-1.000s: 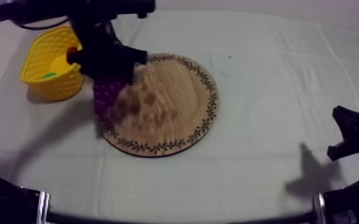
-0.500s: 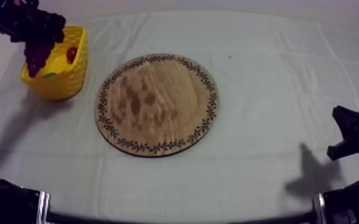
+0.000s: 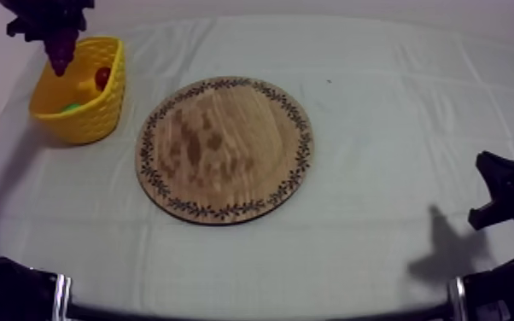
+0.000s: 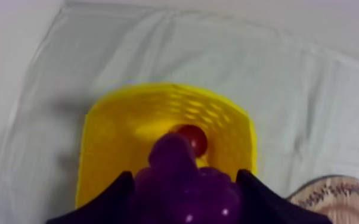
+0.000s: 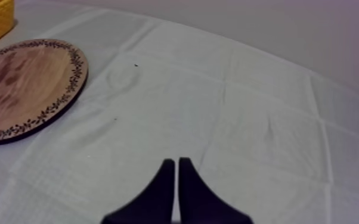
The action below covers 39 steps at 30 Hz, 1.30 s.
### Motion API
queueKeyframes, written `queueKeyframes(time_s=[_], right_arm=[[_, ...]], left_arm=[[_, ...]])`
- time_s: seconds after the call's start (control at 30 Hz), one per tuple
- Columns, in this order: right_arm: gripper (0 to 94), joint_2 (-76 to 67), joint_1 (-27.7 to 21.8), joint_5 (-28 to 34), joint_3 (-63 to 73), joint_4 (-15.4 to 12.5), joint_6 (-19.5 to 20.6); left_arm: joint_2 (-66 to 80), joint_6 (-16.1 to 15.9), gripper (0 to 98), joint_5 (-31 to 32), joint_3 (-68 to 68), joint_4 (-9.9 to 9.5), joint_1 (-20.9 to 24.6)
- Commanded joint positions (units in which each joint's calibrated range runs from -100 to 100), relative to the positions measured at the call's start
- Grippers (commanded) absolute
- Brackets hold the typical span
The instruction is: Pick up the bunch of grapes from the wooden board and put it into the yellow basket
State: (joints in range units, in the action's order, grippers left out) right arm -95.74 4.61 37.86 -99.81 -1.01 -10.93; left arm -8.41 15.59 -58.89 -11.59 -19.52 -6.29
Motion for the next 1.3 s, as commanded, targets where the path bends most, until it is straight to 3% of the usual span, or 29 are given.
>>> queueKeyframes(time_s=[0.0,0.3,0.57,0.77,0.9,1.27], right_arm=[[0.4,-0.01,-0.02,-0.04,0.03,0.01,-0.01],[0.4,-0.01,-0.02,-0.04,0.03,0.01,-0.03],[0.4,-0.01,-0.02,-0.04,0.03,0.01,0.0],[0.4,-0.01,-0.02,-0.04,0.03,0.01,0.02],[0.4,-0.01,-0.02,-0.04,0.03,0.01,0.02],[0.4,-0.01,-0.02,-0.04,0.03,0.01,0.02]], left_arm=[[-3.8,-0.03,41.4,1.09,1.09,-0.35,0.45],[-9.52,-0.53,43.0,4.13,0.76,-0.95,1.75],[-9.31,1.98,86.5,5.1,0.26,-1.16,2.44],[-7.89,4.07,94.9,5.17,-0.27,-2.24,2.29],[-5.29,4.08,87.9,5.43,-1.26,-2.36,2.41],[13.23,2.52,40.7,12.43,-11.21,-3.41,4.76]])
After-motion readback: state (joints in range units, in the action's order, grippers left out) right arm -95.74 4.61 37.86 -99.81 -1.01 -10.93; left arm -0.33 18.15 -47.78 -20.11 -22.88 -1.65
